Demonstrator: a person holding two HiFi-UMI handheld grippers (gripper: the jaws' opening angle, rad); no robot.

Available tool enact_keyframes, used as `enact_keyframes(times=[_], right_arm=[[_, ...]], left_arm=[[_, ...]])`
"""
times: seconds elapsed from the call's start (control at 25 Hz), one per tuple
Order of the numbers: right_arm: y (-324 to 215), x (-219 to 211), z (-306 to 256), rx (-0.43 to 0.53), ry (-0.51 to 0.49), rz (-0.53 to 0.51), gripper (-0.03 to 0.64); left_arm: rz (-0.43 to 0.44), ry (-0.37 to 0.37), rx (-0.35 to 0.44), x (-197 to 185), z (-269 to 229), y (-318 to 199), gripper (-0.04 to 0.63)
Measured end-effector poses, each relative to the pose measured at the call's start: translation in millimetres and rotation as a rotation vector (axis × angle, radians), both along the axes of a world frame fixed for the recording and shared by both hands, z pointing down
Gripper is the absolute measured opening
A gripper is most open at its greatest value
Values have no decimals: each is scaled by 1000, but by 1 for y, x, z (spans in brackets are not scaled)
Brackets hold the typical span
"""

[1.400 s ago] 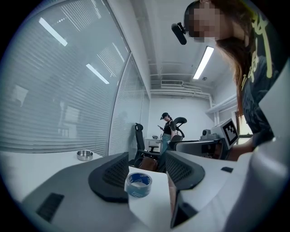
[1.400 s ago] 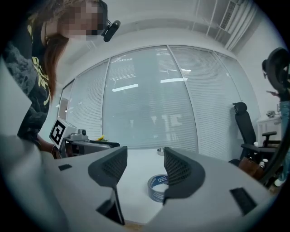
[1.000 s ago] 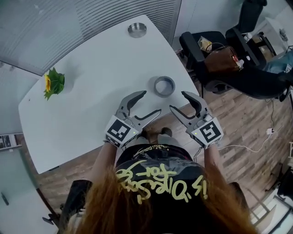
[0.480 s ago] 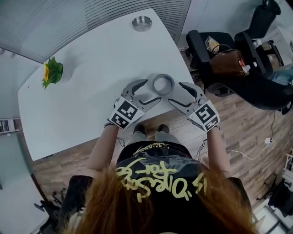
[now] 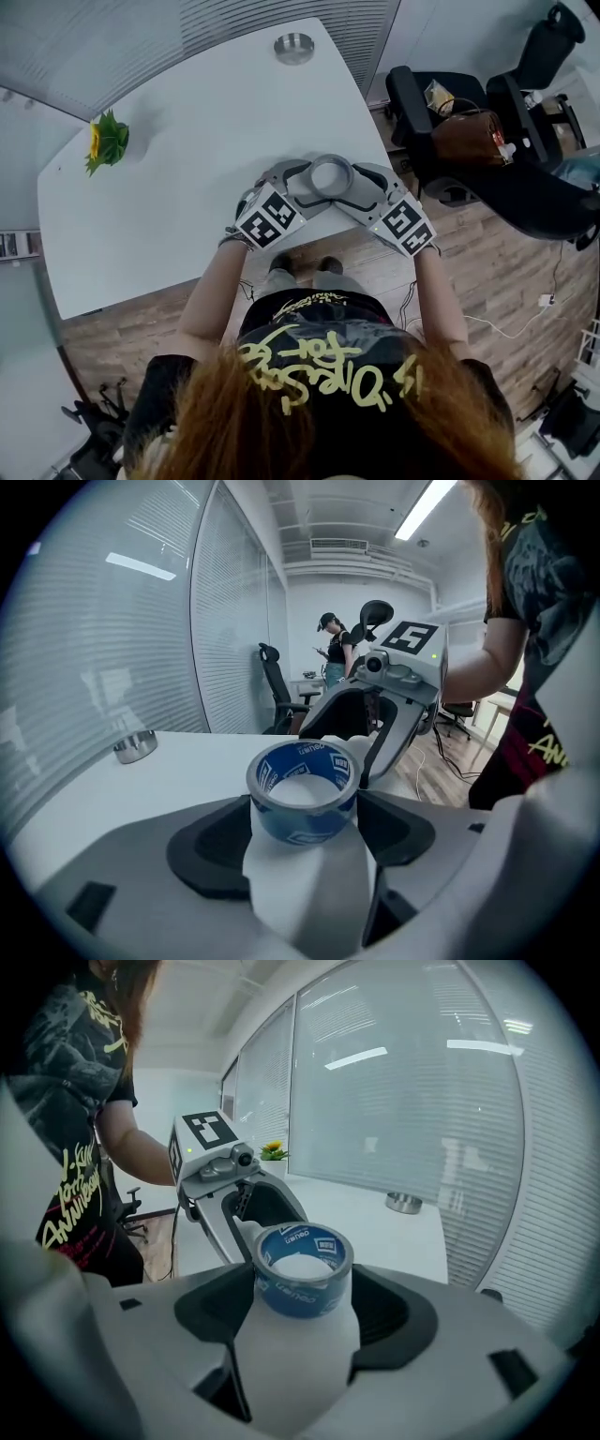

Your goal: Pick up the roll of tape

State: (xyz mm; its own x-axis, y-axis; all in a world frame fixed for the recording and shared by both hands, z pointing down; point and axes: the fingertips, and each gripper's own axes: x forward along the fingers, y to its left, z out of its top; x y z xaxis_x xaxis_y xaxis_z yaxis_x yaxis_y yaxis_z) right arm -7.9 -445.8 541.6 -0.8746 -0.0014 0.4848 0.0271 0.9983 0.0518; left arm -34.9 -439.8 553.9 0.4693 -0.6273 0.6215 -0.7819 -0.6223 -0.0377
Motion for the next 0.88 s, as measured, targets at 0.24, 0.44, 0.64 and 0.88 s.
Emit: enact_keyframes(times=[0.24,0.44,0.64,0.88], right_arm=[[-6,-5,3,-14,-7,-13,308],[-7,-6,6,-30,-11,-22,310],[-7,-7,8,-22,-4,-19,313],[-6,-7,6,-4,-20,-11,312]], left_arm=[[-10,-3,1,-3,3,-7,357],[-6,-36,-7,-4,5,-8,356],[-2,-44,11,-4,4,-9,350],[-1,-48,10,-5,3,-7,348]])
